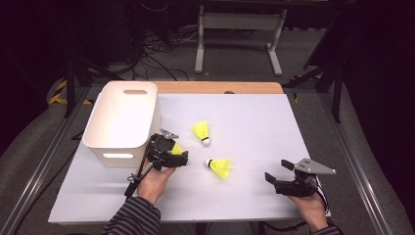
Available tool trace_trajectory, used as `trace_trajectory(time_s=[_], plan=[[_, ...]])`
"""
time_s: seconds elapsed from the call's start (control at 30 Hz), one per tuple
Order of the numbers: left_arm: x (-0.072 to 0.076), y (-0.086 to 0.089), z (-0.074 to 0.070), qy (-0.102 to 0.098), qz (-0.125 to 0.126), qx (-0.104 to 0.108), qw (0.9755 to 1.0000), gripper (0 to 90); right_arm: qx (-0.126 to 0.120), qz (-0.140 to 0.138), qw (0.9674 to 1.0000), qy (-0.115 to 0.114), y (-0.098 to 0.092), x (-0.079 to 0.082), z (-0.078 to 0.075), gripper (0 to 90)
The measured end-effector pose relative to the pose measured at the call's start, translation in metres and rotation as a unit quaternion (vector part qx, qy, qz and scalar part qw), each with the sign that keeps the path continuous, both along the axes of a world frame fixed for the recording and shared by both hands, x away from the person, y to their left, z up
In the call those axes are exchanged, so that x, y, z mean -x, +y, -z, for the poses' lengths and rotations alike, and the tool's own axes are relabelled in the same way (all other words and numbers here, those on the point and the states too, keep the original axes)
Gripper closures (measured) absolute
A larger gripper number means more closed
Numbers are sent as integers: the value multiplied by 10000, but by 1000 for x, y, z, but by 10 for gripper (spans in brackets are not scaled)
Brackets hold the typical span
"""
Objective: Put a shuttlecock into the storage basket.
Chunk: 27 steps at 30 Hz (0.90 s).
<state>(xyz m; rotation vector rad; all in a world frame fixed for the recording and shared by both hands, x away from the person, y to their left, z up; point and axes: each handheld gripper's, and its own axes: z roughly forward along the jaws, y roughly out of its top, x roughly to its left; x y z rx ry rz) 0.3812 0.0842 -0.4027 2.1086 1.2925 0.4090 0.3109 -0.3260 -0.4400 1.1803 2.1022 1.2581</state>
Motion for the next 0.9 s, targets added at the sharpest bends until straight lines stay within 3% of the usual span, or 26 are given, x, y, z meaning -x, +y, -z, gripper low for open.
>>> trace_trajectory(time_s=[0.63,0.77,0.9], plan=[[-2,-1,-1,-10,-1,-60,10000,274,-24,1,10000,-8,0,0,0,156],[-2,-2,-1,-91,3,-191,9998,280,-13,3,10000,-4,0,0,0,157],[-3,-2,-2,-49,-10,-105,9999,279,-13,1,10000,-4,0,0,0,156]])
